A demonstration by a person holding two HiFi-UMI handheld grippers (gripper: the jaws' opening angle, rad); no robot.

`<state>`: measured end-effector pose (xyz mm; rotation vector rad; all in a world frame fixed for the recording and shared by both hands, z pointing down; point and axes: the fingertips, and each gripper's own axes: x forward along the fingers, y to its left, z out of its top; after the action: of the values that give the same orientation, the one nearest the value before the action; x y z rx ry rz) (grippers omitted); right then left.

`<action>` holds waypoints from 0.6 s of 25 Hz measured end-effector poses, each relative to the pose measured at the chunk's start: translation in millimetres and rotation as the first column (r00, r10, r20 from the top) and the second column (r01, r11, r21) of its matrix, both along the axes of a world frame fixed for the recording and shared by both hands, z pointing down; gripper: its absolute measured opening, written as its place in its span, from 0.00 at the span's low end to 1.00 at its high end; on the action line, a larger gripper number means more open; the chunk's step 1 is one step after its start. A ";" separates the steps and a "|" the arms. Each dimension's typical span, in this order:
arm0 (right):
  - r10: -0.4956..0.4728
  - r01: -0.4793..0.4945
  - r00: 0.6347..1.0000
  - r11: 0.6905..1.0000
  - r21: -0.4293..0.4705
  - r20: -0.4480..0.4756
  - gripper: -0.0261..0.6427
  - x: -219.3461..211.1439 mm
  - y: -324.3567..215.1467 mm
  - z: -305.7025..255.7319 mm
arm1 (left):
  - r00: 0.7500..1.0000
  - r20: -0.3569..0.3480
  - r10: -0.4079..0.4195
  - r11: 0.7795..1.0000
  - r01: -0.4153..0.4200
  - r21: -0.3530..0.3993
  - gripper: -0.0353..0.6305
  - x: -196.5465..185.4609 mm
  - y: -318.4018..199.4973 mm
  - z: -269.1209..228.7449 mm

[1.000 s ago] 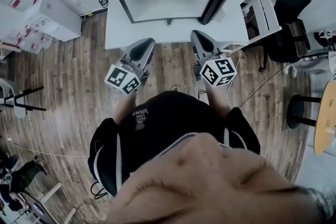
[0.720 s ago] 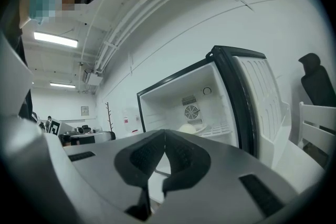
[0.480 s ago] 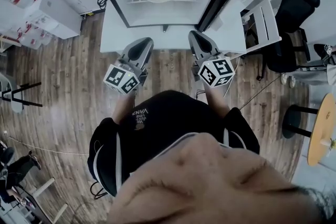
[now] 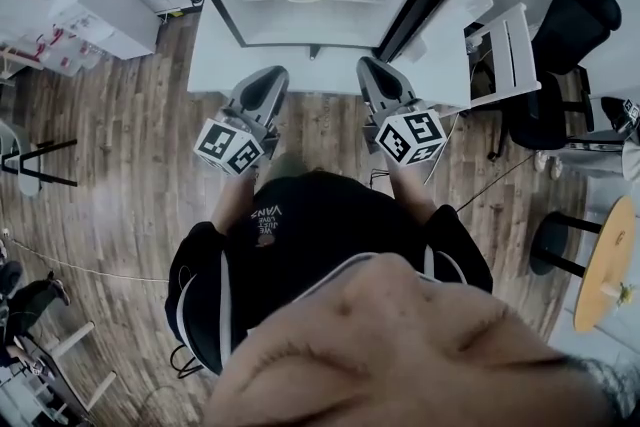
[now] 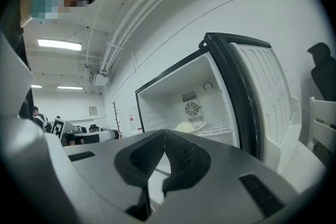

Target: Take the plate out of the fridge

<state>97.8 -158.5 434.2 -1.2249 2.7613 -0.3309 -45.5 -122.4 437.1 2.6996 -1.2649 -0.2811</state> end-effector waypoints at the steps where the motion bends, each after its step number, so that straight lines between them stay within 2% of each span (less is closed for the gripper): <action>1: 0.002 -0.002 1.000 1.000 -0.003 0.000 0.06 0.4 -1.6 0.5 | 1.000 0.001 0.003 1.000 -0.003 -0.001 0.10 0.4 -1.9 0.5; 15: 0.069 -0.070 0.997 0.997 -0.032 -0.020 0.06 3.8 -31.6 3.6 | 0.997 -0.025 0.068 0.997 -0.069 -0.032 0.10 3.2 -52.4 1.2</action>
<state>101.6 -190.0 437.8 -1.3348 2.7322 -0.3617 -42.3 -174.8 438.4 2.6973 -1.1575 -0.2808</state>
